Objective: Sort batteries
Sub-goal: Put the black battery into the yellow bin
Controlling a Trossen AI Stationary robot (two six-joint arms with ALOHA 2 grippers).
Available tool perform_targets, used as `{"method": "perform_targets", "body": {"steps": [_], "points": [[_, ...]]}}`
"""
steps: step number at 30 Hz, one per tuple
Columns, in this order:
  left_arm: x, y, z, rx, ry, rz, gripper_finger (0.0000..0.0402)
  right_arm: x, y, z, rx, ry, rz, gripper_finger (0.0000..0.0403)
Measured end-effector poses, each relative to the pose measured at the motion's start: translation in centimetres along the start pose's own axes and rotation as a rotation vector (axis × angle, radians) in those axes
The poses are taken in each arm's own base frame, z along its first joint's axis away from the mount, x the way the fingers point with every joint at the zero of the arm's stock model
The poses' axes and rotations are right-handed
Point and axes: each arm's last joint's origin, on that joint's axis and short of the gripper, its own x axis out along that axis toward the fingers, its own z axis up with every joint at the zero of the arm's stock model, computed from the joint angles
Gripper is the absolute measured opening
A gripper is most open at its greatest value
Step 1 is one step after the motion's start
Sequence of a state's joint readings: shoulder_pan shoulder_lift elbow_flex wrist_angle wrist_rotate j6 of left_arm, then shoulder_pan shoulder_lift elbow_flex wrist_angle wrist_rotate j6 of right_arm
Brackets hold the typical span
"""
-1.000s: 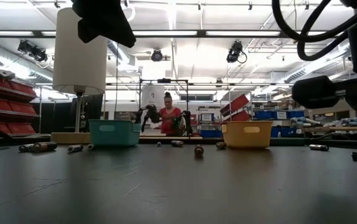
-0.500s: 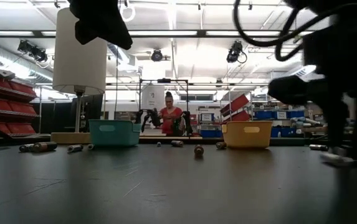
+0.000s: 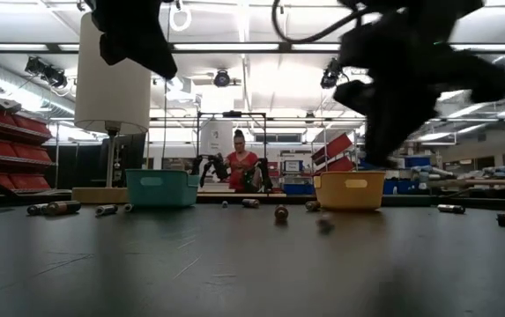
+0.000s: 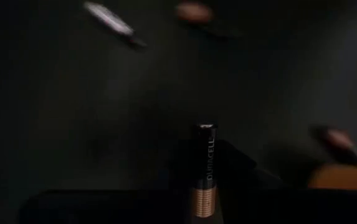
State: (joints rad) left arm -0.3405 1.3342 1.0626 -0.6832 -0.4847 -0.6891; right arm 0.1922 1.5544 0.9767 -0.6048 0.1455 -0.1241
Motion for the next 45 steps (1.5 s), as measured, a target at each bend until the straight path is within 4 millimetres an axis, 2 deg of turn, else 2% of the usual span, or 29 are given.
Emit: {"method": "perform_targets", "body": {"steps": [3,8,14,17,21,25,27,31,34,38,42,45], "points": [[0.0,0.0,-0.1,0.003,0.005,0.005,0.0067,0.2,-2.9,-0.4,0.106,0.015,-0.061,0.0049],[0.0,0.3,-0.3,-0.027,0.022,0.030,0.0067,0.5,-8.0,-2.1,0.407,0.046,-0.155,0.0050],[-0.1,0.4,-0.7,-0.041,0.065,0.031,0.0067,0.5,-11.3,-3.7,0.576,0.062,-0.200,0.0050],[-0.1,0.3,-0.7,-0.040,0.071,0.023,0.0067,0.5,-12.0,-4.1,0.603,0.064,-0.201,0.0050],[-0.1,0.2,-0.8,-0.039,0.080,0.012,0.0067,0.4,-12.1,-4.1,0.618,0.033,-0.097,0.0050],[-0.1,0.2,-0.8,-0.038,0.083,0.009,0.0066,-0.8,-11.9,-3.9,0.635,-0.029,-0.044,0.0050],[-0.1,0.2,-0.8,-0.038,0.083,0.008,0.0066,-2.1,-12.0,-3.9,0.657,-0.068,-0.081,0.0050],[-0.1,0.2,-0.8,-0.037,0.082,0.008,0.0066,-4.0,-13.3,-4.6,0.667,-0.088,-0.308,0.0050],[-0.1,0.2,-0.7,-0.034,0.080,0.006,0.0066,-3.3,-14.7,-5.6,0.649,-0.036,-0.336,0.0050],[-0.1,0.2,-0.8,-0.057,0.082,0.010,0.0066,-1.0,-16.1,-6.6,0.697,0.016,-0.250,0.0050],[-0.3,-0.1,-1.0,-0.095,0.084,0.001,0.0066,0.1,-16.3,-6.9,0.728,0.035,-0.182,0.0050],[-0.5,-0.4,-1.3,-0.085,0.087,-0.012,0.0066,0.3,-16.1,-6.9,0.728,0.038,-0.132,0.0050]]}}
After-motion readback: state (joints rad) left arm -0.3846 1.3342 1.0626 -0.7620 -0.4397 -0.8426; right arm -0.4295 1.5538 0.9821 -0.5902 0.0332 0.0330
